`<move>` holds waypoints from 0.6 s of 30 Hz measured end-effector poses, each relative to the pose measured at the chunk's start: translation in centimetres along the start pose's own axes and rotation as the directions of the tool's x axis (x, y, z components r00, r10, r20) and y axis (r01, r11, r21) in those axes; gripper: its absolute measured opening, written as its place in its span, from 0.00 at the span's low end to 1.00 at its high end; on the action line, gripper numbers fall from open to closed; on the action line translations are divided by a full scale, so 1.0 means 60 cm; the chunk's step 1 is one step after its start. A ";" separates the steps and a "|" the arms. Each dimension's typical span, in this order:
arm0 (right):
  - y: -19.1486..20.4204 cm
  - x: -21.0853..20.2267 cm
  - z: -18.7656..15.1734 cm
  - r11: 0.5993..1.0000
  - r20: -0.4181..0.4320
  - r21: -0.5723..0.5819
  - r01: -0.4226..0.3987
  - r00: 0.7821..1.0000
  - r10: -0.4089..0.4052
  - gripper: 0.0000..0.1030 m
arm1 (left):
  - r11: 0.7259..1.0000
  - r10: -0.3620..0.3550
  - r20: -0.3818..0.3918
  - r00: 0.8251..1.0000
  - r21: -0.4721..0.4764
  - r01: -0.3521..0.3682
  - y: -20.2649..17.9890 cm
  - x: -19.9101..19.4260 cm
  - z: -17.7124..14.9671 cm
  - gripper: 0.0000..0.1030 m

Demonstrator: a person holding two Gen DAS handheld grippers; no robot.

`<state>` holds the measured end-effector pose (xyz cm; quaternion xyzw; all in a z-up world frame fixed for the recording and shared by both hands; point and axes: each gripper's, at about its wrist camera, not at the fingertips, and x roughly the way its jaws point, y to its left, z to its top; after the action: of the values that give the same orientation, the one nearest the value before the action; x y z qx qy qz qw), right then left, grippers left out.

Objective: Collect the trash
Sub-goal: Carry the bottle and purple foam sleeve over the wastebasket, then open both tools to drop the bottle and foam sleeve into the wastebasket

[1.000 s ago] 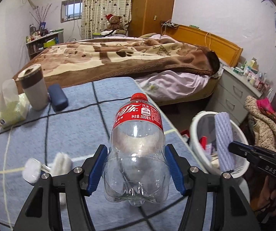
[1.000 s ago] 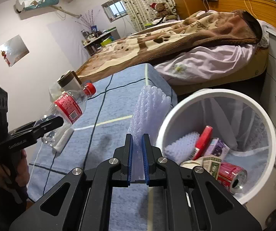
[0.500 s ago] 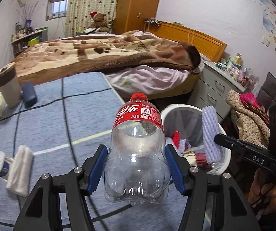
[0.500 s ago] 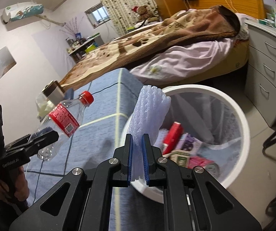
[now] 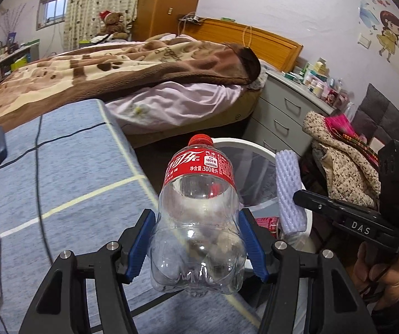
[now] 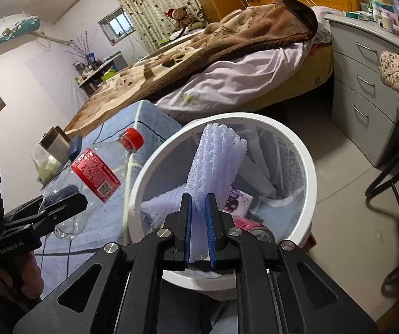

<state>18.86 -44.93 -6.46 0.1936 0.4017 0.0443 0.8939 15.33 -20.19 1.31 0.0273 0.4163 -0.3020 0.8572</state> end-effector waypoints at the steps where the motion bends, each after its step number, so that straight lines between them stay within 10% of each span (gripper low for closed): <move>1: -0.001 0.001 0.000 1.000 -0.003 0.001 -0.001 1.000 0.001 0.10 | 1.000 -0.004 -0.003 1.000 0.004 0.004 -0.003 0.004 0.000 0.60; 15: -0.028 0.015 0.002 0.998 -0.037 0.045 0.034 0.999 -0.032 0.13 | 0.999 -0.051 -0.038 0.998 0.011 0.052 -0.032 0.068 0.012 0.60; 18: -0.030 0.014 0.003 0.998 -0.035 0.048 0.036 0.999 -0.034 0.26 | 0.998 -0.067 -0.047 0.997 0.012 0.067 -0.036 0.078 0.014 0.60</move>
<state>19.42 -46.44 -7.61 0.2076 0.4213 0.0219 0.8826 16.94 -24.48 -1.12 0.0261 0.4348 -0.3327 0.8364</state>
